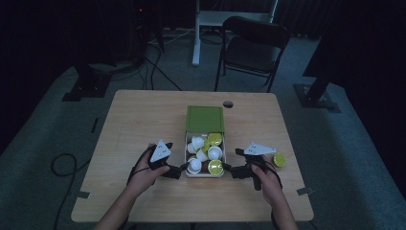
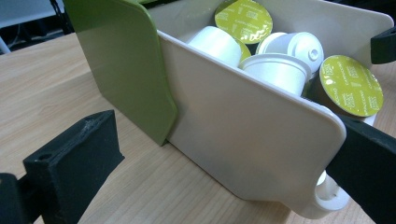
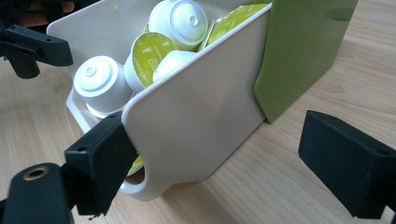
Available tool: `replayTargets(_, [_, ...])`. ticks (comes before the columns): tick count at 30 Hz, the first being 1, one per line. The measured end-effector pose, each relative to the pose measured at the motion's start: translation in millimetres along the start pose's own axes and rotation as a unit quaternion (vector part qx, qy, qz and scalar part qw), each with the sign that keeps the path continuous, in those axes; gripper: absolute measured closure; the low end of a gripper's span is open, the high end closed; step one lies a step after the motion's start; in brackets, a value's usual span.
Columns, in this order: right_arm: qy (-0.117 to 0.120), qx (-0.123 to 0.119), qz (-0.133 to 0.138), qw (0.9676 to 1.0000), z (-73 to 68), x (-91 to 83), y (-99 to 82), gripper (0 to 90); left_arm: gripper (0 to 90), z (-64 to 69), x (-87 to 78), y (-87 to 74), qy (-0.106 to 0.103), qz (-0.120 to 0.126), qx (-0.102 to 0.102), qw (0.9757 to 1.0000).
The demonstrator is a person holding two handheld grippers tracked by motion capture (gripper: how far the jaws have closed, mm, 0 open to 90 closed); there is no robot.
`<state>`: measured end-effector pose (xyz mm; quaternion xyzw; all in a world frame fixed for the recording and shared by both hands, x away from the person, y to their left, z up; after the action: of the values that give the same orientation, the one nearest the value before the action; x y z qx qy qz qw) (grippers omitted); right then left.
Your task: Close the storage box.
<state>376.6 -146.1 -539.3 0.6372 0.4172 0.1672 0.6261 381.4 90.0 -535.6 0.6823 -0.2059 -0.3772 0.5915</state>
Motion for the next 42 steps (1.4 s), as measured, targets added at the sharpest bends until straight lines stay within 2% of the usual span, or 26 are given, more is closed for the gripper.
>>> replayTargets(17, [-0.001,-0.005,-0.002,1.0000,3.4,5.0,2.8,11.5,0.1,-7.4,3.2,1.3,0.004,-0.004,-0.001,1.0000])
replayTargets(30, [0.001,0.004,0.002,1.0000,7.4,10.2,3.8,11.3,0.1,-12.7,6.2,2.2,0.007,-0.006,-0.003,1.0000])
replayTargets(42, [-0.004,-0.005,-0.007,1.0000,13.8,15.4,8.5,11.1,0.1,-18.1,11.1,3.1,0.011,-0.005,-0.004,0.9999])
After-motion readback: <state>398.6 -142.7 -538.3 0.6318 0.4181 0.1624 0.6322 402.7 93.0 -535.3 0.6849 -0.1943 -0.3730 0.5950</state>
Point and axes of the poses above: each handheld gripper's, and its own axes: x roughly forward along the jaws, y roughly out of its top, z roughly to its right, the point moved 8 cm from there along x, roughly forward along the jaws, and after that the axes turned 11 degrees about z, right-handed, at the moved point
